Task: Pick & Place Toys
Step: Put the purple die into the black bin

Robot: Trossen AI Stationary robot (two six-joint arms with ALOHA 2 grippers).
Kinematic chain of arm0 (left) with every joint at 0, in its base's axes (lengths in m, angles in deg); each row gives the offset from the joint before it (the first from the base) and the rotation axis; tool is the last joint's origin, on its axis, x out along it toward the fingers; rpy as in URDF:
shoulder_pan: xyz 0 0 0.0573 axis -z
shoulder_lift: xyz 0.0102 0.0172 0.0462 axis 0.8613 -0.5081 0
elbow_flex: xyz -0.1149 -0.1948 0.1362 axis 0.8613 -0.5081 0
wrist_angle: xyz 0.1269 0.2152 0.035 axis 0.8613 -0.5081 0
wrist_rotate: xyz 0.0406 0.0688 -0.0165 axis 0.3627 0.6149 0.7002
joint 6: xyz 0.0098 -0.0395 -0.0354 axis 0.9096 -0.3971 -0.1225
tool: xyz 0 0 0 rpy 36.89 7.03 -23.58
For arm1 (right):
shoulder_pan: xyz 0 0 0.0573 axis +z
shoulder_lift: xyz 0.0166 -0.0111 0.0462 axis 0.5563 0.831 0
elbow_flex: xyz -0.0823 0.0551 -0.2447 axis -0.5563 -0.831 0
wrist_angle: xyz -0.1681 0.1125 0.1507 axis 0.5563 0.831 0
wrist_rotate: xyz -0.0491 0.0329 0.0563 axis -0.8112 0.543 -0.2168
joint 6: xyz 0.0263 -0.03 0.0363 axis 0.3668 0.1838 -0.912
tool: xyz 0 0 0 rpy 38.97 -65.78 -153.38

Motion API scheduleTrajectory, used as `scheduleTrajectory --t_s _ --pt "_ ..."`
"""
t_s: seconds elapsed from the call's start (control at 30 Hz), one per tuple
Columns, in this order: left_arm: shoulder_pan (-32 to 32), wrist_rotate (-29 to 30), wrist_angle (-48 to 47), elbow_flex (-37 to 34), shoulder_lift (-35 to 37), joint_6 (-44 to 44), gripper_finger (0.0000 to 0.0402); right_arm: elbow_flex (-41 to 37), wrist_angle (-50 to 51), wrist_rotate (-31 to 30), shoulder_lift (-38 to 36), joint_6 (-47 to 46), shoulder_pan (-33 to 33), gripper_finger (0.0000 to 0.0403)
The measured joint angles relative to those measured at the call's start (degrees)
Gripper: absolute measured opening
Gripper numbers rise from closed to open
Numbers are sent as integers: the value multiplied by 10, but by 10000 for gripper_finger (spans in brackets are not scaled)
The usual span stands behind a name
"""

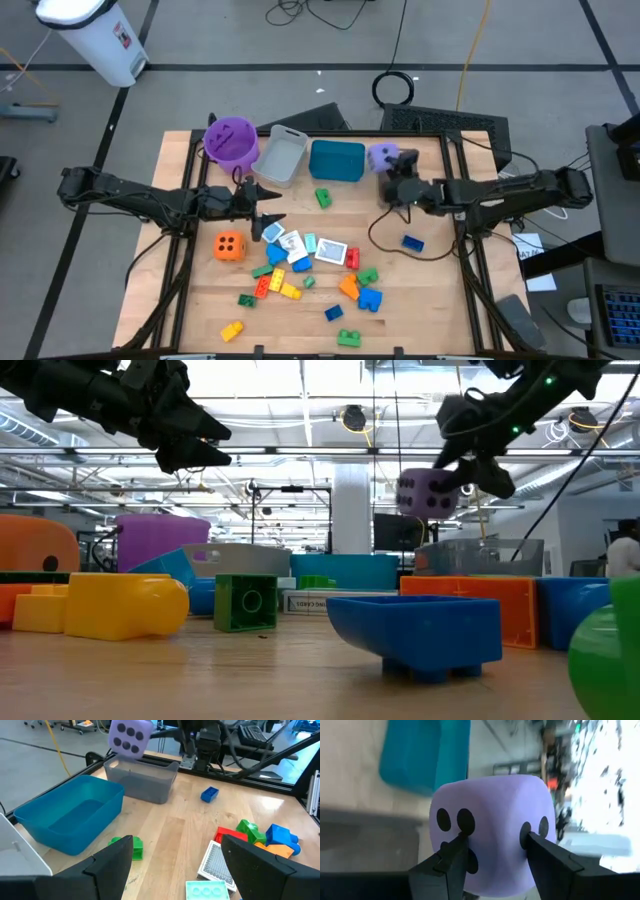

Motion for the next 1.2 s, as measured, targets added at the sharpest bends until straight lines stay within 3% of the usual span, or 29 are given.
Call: scheduleTrajectory --t_s 0.1,0.3,0.77,0.9,1.2 --pt "-2 0 0 0 0 0 306 0 45 11 -18 -45 -31 177" --pt "-12 0 0 0 0 0 306 -11 68 107 -23 -118 -93 168" --pt "-14 0 -1 0 0 0 306 -90 -1 108 -18 -102 -125 157" --pt "-14 0 0 0 0 0 306 -90 -3 140 -18 -102 -125 157" --pt "-14 0 -1 0 0 1 306 -91 -5 137 -18 -102 -125 157"
